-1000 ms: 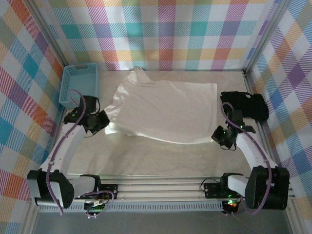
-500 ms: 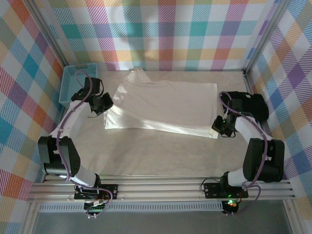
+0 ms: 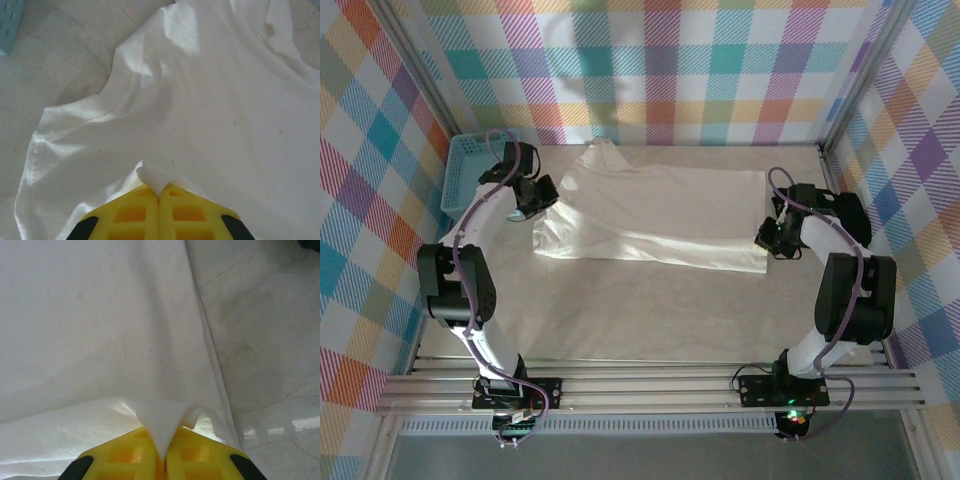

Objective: Fold the inside-out t-shirt

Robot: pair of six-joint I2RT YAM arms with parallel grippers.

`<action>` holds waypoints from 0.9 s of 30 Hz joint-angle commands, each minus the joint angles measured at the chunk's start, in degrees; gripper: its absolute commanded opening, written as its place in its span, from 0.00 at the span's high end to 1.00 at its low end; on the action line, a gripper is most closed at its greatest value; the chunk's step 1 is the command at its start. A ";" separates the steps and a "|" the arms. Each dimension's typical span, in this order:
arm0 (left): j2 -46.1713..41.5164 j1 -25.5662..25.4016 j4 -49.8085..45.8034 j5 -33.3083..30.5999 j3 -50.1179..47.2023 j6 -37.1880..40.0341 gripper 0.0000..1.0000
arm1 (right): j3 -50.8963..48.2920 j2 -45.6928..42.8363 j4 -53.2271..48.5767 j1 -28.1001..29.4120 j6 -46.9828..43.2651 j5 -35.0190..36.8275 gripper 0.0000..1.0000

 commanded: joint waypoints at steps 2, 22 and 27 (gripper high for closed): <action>2.77 0.78 -1.06 -0.04 4.17 1.51 1.00 | 3.93 2.58 0.31 -0.45 -1.58 -0.33 0.87; 25.57 0.87 -5.86 -2.50 28.08 1.79 0.69 | 21.57 17.64 -0.79 -0.44 -3.26 1.38 0.58; 16.63 0.66 -1.17 -1.89 17.02 0.64 0.59 | 13.88 10.88 0.52 0.78 -2.25 -2.67 0.52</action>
